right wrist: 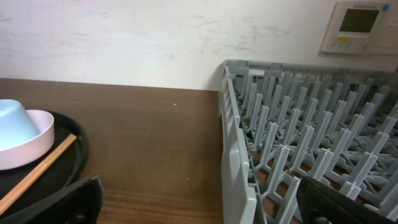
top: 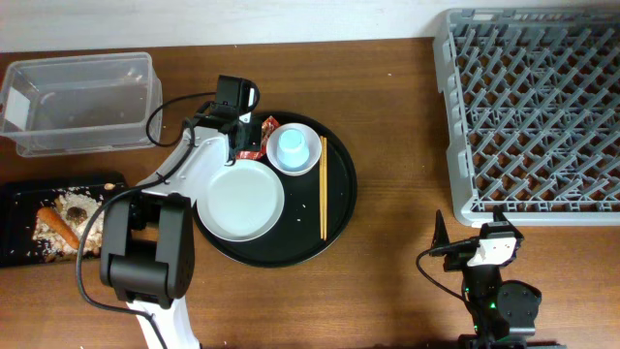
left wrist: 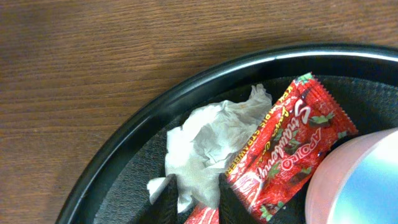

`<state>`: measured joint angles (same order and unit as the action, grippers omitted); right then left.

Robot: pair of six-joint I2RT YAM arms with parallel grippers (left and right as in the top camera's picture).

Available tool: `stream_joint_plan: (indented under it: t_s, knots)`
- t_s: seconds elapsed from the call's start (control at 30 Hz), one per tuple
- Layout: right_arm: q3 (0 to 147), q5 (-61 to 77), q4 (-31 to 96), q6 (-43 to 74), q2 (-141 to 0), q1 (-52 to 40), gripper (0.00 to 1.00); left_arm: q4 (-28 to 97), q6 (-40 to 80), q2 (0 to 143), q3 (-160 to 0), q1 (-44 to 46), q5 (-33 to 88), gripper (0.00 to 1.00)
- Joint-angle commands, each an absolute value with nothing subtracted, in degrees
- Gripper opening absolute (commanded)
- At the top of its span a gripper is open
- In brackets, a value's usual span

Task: Sort waste into correct bins and load items into the dishwasher rack
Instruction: 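Grasp the white tissue with the left gripper and carry it to the clear bin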

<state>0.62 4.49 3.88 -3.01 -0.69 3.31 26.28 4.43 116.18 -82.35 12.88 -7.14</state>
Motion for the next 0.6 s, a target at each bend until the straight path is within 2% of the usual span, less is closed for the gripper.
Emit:
stream_joint_plan:
  t_s: [0.0,0.33,0.57]
  knots:
    - [0.3,4.2,4.1,-2.7,-0.3,3.0,0.98,26.4,4.4,115.5,-83.2,12.5,-7.5,0.01]
    - [0.3,4.2,4.1,-2.7,-0.3,3.0,0.98,25.5,4.4,103.8,-87.6,11.6,-10.5,0.01]
    - [0.3,4.2,4.1,-2.7,-0.3,3.0,0.98,19.8,4.6,98.7,-87.6,5.4,-10.6,0.01]
